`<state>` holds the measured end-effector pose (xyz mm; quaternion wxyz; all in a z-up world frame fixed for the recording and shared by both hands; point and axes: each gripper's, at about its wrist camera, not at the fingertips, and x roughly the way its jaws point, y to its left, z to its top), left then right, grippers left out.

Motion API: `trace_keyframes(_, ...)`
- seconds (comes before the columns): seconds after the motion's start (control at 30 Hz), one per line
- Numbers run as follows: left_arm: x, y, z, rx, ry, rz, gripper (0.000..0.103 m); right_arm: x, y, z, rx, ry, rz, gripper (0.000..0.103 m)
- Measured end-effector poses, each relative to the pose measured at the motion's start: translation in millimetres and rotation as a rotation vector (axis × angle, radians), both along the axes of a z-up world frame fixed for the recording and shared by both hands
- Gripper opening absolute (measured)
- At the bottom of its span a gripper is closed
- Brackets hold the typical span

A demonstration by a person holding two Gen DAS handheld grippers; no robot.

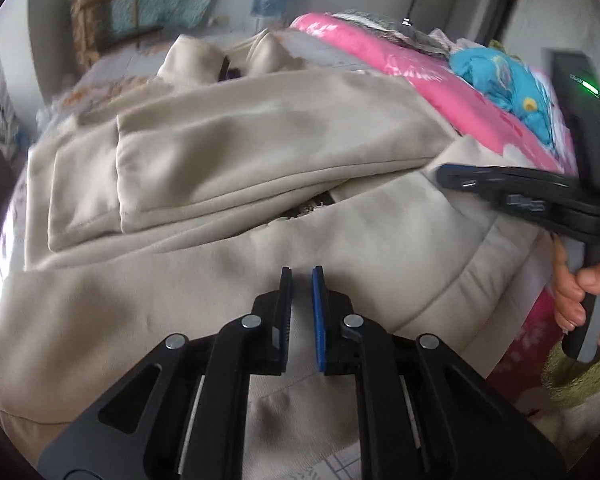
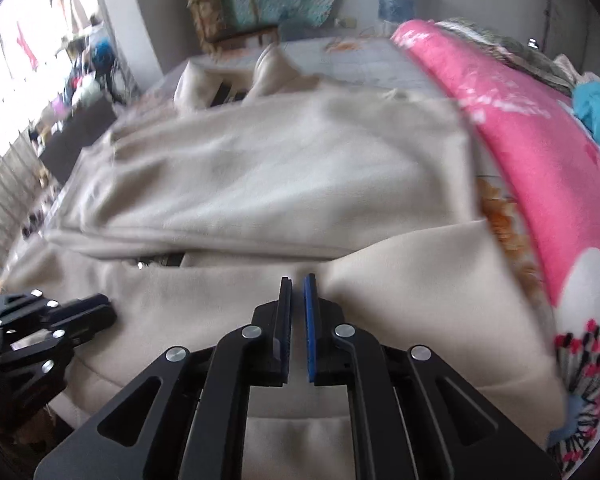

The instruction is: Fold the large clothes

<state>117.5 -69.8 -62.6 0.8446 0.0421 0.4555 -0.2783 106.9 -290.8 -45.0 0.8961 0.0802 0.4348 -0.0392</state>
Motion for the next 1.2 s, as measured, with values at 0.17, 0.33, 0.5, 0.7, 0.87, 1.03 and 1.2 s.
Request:
trace_keyframes(0.17, 0, 2, 0, -0.001, 0.013, 0.026, 0.011, -11, -46, -8, -0.027, 0.063, -0.099, 0.009)
trace_keyframes(0.33, 0, 1, 1, 0.003, 0.014, 0.031, 0.011, -2, -73, -17, 0.058, 0.078, -0.112, 0.003)
trace_keyframes(0.5, 0, 1, 2, 0.002, 0.028, 0.046, 0.011, -21, -44, 16, -0.013, 0.011, -0.049, 0.014)
trace_keyframes(0.7, 1, -1, 2, 0.011, 0.033, 0.055, 0.011, -49, 10, 2, -0.002, 0.041, 0.152, 0.045)
trace_keyframes(0.87, 1, -1, 3, 0.018, 0.038, 0.060, 0.011, -44, 27, -13, -0.091, 0.116, 0.138, 0.050)
trace_keyframes(1.03, 2, -1, 3, 0.015, 0.048, 0.065, 0.011, -52, 59, 11, -0.033, 0.010, 0.291, 0.050)
trace_keyframes(1.2, 1, -2, 3, 0.018, 0.049, 0.067, 0.011, -46, 82, -19, -0.084, 0.096, 0.319, 0.053)
